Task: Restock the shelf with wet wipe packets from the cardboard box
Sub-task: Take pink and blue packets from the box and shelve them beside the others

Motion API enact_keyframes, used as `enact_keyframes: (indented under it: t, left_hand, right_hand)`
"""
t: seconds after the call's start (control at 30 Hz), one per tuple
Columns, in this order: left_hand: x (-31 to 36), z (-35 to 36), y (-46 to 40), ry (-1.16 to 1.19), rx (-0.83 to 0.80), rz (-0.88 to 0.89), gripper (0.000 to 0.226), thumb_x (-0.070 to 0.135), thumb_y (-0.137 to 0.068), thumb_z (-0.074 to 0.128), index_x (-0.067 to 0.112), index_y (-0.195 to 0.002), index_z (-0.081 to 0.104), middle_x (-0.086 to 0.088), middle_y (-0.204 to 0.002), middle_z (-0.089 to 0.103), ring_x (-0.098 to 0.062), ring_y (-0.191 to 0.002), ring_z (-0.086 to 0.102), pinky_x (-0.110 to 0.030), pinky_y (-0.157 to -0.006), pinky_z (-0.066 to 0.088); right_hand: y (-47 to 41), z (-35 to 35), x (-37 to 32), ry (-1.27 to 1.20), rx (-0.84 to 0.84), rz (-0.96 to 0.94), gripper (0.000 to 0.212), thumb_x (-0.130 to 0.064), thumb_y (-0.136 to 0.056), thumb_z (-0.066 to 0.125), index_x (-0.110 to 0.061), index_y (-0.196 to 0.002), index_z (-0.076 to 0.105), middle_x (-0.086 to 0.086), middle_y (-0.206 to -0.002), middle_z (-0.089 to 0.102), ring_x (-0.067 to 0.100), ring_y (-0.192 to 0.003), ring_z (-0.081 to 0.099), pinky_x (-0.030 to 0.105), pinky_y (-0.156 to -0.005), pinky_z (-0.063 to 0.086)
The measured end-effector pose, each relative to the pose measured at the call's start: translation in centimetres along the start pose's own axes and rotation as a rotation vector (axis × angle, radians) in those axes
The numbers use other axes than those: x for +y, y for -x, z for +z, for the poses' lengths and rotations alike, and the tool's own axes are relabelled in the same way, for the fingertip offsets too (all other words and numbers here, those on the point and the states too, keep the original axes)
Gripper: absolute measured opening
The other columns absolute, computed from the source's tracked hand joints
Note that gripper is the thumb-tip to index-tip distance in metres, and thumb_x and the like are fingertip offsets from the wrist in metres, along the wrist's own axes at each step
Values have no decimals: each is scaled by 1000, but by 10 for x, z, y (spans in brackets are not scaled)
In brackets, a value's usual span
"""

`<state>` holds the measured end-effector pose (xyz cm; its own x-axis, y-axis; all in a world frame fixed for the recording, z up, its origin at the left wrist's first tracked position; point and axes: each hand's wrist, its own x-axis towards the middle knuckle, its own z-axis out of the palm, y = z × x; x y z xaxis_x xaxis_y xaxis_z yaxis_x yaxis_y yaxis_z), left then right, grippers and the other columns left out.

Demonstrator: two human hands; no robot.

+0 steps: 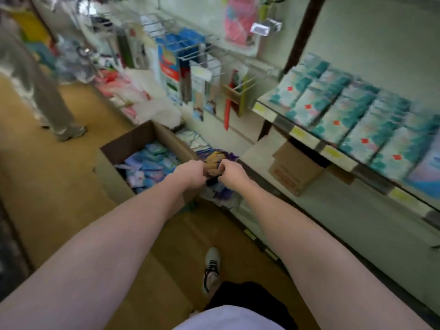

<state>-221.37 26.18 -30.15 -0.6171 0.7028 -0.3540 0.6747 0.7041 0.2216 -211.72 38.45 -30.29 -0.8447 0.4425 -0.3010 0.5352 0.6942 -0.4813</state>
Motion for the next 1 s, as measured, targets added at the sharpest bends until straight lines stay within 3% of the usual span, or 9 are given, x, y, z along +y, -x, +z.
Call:
enact_keyframes:
  t: [0.07,0.17,0.3,0.4,0.53,0.7,0.83,1.0]
  left_hand:
    - [-34,6,-2,35,-15,-62,25,25,-87,53,15,-110,60,-7,-111,63,-29,-101,61,-36,-79,50]
    - [-80,10,-8,39,-44,-160,2,20,-88,53,19,-87,54,-7,-98,62,-28,-89,58,-36,-76,50]
    - [-127,8,-17,-1,-88,-275,11,19,-92,49,13,-97,57,-7,-98,59,-31,-92,59,-30,-71,42]
    - [-153,4,-25,1,-134,-362,4,19,-90,49,16,-93,49,-9,-100,57,-31,-93,60,-34,-69,45]
    - [-182,-3,-44,39,-160,-421,9,16,-90,49,12,-97,53,-4,-92,50,-24,-89,54,-36,-71,46]
    - [-221,2,-63,37,-203,-439,13,18,-90,49,12,-100,54,-9,-101,58,-29,-91,58,-41,-76,53]
    - [-265,11,-89,24,-273,-410,6,20,-93,49,16,-98,50,-6,-102,55,-28,-96,56,-36,-73,48]
    - [-325,27,-132,0,-351,-303,23,16,-91,47,13,-113,55,-9,-115,59,-29,-102,56,-39,-77,50]
  right_hand:
    - [-25,25,-20,-6,-57,-47,13,-13,-87,63,-17,-98,57,6,-107,62,26,-99,56,38,-83,49]
    - [-62,58,-50,-17,-149,-106,11,-11,-89,60,-17,-98,57,5,-103,60,27,-98,57,39,-82,52]
    - [-114,84,-80,-45,-211,-152,9,-19,-93,58,-16,-101,57,5,-105,60,28,-97,57,38,-83,50]
    - [-147,102,-90,-9,-264,-175,10,-18,-95,59,-15,-104,55,8,-107,59,26,-93,56,40,-80,51]
    - [-183,124,-98,6,-354,-180,14,-27,-98,58,-13,-101,56,9,-103,60,28,-93,57,41,-81,52]
    - [-206,150,-113,20,-407,-147,9,-13,-91,61,-17,-97,54,7,-106,59,25,-94,55,38,-79,49]
    - [-228,173,-126,4,-432,-113,12,-13,-90,62,-20,-92,53,6,-102,58,24,-94,56,35,-76,48]
    - [-258,209,-138,-52,-414,49,9,-17,-94,61,-19,-94,52,7,-104,59,23,-90,54,33,-73,43]
